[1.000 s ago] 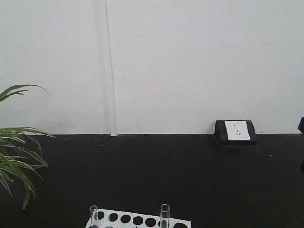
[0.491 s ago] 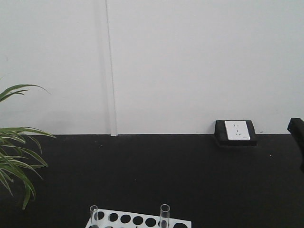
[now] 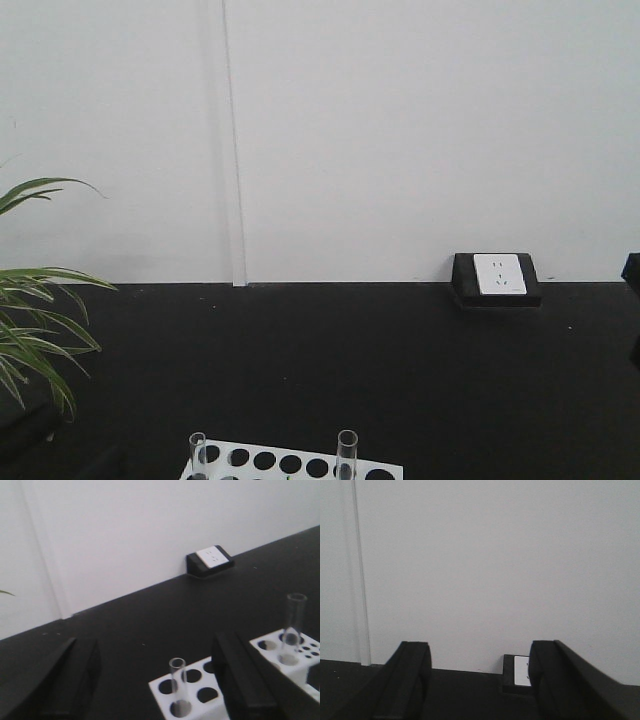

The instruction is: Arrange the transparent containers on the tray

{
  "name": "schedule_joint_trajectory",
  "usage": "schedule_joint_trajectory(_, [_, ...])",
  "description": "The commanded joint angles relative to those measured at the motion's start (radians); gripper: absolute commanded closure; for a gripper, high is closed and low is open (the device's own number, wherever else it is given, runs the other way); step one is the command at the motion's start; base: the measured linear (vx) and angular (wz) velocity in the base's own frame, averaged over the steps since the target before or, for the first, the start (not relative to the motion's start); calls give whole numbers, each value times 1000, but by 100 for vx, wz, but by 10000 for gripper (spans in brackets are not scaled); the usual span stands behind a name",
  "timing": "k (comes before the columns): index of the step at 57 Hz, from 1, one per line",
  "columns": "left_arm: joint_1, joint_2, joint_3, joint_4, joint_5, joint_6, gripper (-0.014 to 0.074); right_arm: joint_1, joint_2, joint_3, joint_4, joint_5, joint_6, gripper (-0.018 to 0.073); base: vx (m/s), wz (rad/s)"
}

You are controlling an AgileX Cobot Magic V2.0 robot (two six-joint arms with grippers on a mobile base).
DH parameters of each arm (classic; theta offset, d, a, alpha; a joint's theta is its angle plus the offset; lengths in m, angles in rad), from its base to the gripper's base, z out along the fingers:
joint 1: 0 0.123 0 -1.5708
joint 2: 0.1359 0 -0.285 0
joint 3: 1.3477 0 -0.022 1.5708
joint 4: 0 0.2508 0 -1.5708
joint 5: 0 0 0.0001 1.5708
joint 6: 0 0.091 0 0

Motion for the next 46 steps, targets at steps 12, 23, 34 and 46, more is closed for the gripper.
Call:
schedule_joint_trajectory(12, [-10,273,-22,-6,-457,47,22,-7,-4,-38,-3,-77,-2,204,0,0])
schedule_joint_trajectory(23, [-10,447,-41,-112,-600,147,22,-7,-4,-38,-3,-77,-2,237,0,0])
schedule_joint_trajectory(34, [-10,539,-127,-103,-600,149,22,-7,-4,-38,-3,-77,-2,240,0,0])
schedule_joint_trajectory(46, [-11,623,-170,-76,-599,149,22,-7,-4,-38,-3,-76,-2,240,0,0])
